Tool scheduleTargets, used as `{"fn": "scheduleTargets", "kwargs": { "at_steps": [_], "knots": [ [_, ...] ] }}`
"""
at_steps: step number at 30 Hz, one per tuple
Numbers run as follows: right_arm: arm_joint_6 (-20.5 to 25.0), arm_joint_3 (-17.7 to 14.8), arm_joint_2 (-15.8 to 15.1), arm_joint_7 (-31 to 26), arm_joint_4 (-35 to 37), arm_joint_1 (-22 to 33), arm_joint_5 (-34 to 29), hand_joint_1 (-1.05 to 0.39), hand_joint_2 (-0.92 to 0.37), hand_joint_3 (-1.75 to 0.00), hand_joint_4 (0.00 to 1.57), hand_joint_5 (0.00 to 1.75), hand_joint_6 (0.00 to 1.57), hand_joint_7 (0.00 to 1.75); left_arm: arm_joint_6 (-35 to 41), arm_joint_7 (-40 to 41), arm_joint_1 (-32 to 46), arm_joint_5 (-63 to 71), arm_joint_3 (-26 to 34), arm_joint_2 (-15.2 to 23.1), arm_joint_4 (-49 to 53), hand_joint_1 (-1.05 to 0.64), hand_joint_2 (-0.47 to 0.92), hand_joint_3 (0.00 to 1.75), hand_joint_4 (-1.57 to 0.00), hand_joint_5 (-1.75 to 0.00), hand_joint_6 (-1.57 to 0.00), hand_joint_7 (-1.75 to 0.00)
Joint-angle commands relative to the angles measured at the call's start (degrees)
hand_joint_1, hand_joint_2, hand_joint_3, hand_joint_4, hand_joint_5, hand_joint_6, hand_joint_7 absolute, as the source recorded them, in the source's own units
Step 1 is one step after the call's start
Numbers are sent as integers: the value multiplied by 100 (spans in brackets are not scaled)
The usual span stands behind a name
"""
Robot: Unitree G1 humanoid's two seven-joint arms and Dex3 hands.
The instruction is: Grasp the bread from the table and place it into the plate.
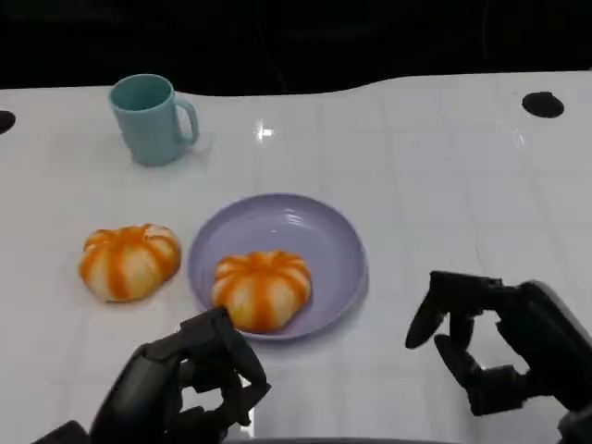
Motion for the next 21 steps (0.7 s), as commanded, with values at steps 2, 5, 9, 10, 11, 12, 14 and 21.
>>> {"fn": "scheduleTargets", "kwargs": {
  "at_steps": [2, 5, 9, 10, 11, 12, 14, 21],
  "knots": [
    [-134, -192, -217, -21, -235, 384, -112, 0, -23, -155, 86, 175, 73, 147, -30, 4, -14, -36, 50, 84, 44, -51, 92, 33, -69, -175, -58, -160],
    [-159, -217, -190, -148, -235, 478, -304, -1, -22, -155, 86, 175, 72, 148, -44, -12, -20, -44, 78, 114, 60, -51, 92, 33, -68, -175, -58, -159],
    [-171, -193, -113, -332, -161, 539, -493, 1, -21, -156, 86, 175, 73, 148, -57, -28, -16, -68, 113, 147, 60, -51, 92, 33, -68, -175, -58, -158],
    [-164, -180, -96, -370, -137, 545, -519, 1, -20, -157, 85, 175, 73, 149, -73, -33, -16, -76, 124, 160, 69, -51, 92, 33, -68, -175, -58, -158],
    [-165, -169, -77, -411, -101, 549, -536, 2, -20, -157, 85, 175, 73, 149, -73, -45, -16, -100, 136, 172, 76, -50, 92, 33, -68, -175, -58, -158],
    [-166, -158, -61, -449, -68, 549, -556, 2, -20, -158, 85, 175, 74, 149, -71, -61, -19, -132, 148, 181, 86, -50, 92, 32, -68, -175, -58, -158],
    [-168, -140, -43, -500, 0, 536, -594, 3, -19, -159, 85, 175, 75, 150, -61, -91, -24, -196, 169, 187, 111, -49, 92, 32, -68, -175, -58, -158],
    [-215, -126, -64, -682, 186, 462, -773, 5, -15, -161, 87, 175, 75, 151, -209, -61, -54, -134, 174, 220, 247, -50, 92, 32, -69, -175, -59, -158]
  ]
}}
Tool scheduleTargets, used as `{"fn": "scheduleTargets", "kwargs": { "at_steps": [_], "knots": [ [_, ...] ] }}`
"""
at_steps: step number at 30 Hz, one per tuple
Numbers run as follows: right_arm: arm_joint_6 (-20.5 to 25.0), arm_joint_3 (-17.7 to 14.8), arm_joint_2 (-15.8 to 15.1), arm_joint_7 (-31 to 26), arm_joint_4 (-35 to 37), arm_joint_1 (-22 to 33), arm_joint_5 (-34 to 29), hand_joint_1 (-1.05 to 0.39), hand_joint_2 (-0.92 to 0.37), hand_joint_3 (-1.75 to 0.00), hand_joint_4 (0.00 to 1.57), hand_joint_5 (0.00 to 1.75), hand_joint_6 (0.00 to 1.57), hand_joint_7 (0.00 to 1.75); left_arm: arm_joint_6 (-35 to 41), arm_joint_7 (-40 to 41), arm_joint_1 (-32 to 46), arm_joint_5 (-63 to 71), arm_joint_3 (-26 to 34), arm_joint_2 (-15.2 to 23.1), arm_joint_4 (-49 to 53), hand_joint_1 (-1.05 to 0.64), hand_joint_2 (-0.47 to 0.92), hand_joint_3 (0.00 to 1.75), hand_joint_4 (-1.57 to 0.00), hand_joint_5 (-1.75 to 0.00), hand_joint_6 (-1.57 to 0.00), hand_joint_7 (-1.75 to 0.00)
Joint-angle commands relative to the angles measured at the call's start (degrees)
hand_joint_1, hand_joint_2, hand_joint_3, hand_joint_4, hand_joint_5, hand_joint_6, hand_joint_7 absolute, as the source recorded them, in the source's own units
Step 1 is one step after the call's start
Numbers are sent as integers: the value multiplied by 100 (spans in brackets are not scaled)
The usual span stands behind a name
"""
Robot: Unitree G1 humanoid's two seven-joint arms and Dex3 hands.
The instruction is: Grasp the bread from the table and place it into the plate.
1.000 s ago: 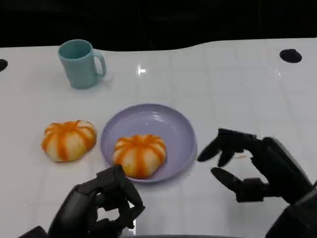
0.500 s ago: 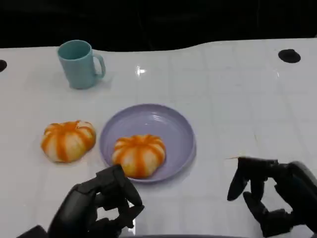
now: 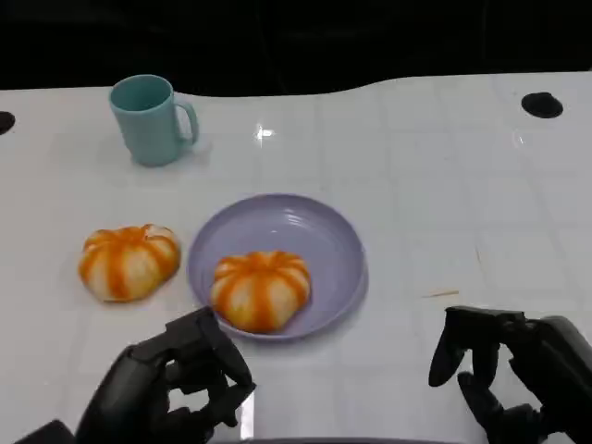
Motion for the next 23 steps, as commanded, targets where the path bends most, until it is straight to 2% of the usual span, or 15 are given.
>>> {"fn": "scheduleTargets", "kwargs": {
  "at_steps": [1, 23],
  "knots": [
    [-97, -41, -46, -157, 136, -51, -90, 6, -14, -161, 87, 175, 75, 151, -127, -10, -46, 32, 41, 78, 102, -50, 92, 32, -69, -175, -59, -158],
    [-257, -40, -98, -285, 474, -167, -172, 10, -11, -157, 93, 171, 82, 144, -347, -25, -135, -4, 12, 58, 390, -51, 92, 29, -72, -175, -62, -159]
  ]
}}
